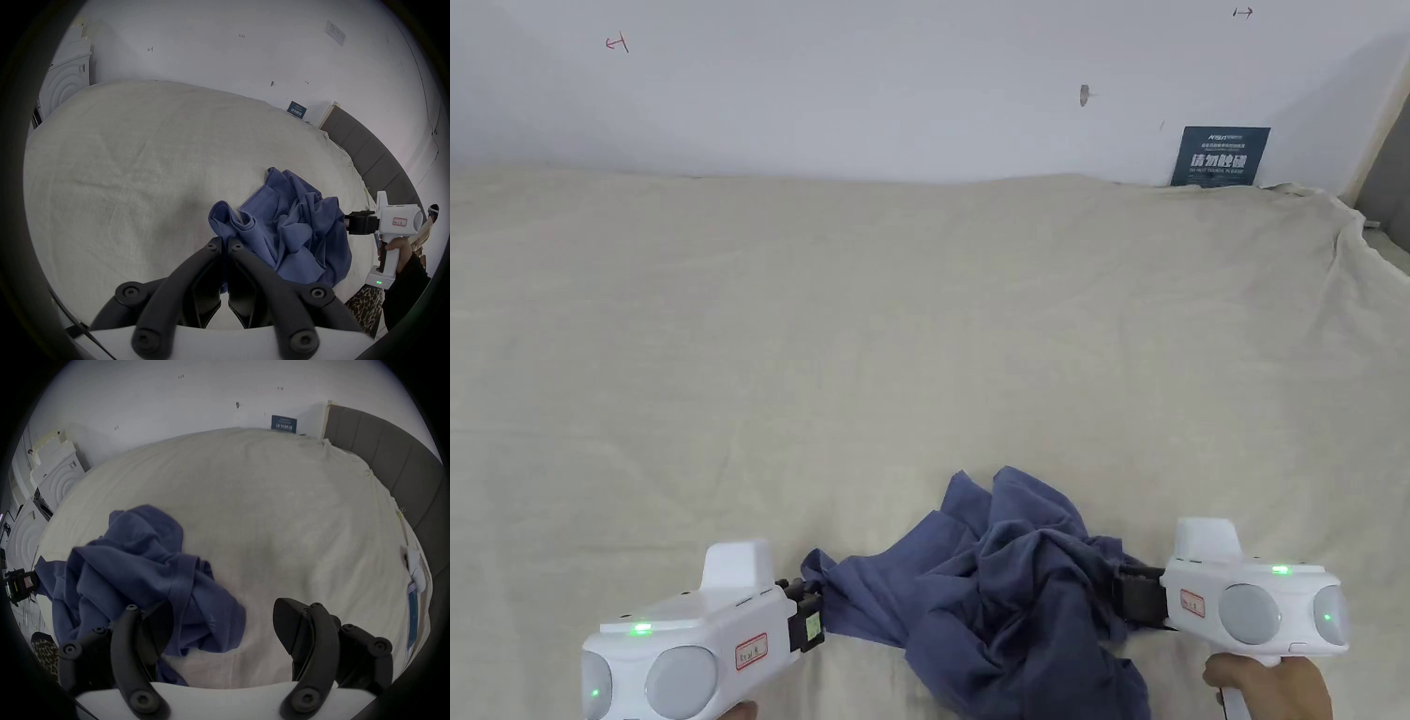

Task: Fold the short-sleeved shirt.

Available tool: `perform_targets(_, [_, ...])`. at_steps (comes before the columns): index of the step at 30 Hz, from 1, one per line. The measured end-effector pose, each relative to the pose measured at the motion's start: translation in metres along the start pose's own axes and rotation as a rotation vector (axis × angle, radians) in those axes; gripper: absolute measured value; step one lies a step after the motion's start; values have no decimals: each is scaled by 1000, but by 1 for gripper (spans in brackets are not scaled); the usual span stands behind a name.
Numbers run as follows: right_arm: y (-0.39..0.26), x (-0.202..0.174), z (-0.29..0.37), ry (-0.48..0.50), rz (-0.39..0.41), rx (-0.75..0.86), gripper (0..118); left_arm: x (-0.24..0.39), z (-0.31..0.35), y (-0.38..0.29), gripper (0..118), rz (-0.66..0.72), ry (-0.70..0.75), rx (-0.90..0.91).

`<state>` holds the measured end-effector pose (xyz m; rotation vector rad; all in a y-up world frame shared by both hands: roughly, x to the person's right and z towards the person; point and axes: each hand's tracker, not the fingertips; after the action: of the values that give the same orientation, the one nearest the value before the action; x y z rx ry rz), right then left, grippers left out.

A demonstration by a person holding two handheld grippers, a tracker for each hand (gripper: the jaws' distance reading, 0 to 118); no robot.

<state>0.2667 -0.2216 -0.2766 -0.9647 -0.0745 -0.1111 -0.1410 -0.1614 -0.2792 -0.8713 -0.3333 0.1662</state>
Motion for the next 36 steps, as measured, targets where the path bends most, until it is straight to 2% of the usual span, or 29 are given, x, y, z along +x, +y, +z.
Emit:
perform_targets(1, [-2, -1, -5, 13, 5, -14, 75, -1, 0, 0, 1, 4, -1, -2])
perform_targets(2, [-3, -1, -9, 18, 1, -19, 57, -2, 0, 0, 1, 6, -1, -4])
perform_targets(3, [-4, -2, -12, 26, -12, -29, 57, -1, -1, -1, 1, 9, -1, -6])
perform_targets(4, [-5, -2, -12, 63, -33, -33, 48, -2, 0, -1, 1, 10, 0, -6])
perform_targets(6, [-7, -4, -6, 102, -49, -5, 8, -2, 1, -2, 1, 10, 1, -6])
perform_targets(11, [-5, -16, 40, 74, 8, 86, 7, -3, 9, 0, 1, 15, -18, 11])
perform_targets(19, [45, 8, 145, 78, -13, 346, 7, -10, 36, 41, 1, 43, -37, 105])
perform_targets(27, [115, 29, 216, 34, -8, 523, 7, -37, 83, 139, 1, 24, 43, 283])
perform_targets(32, [165, 36, 236, -25, 7, 593, 7, -44, 109, 202, 1, -9, 118, 379])
perform_targets(36, [208, 43, 241, -31, -20, 615, 7, -46, 120, 253, 1, -5, 151, 416])
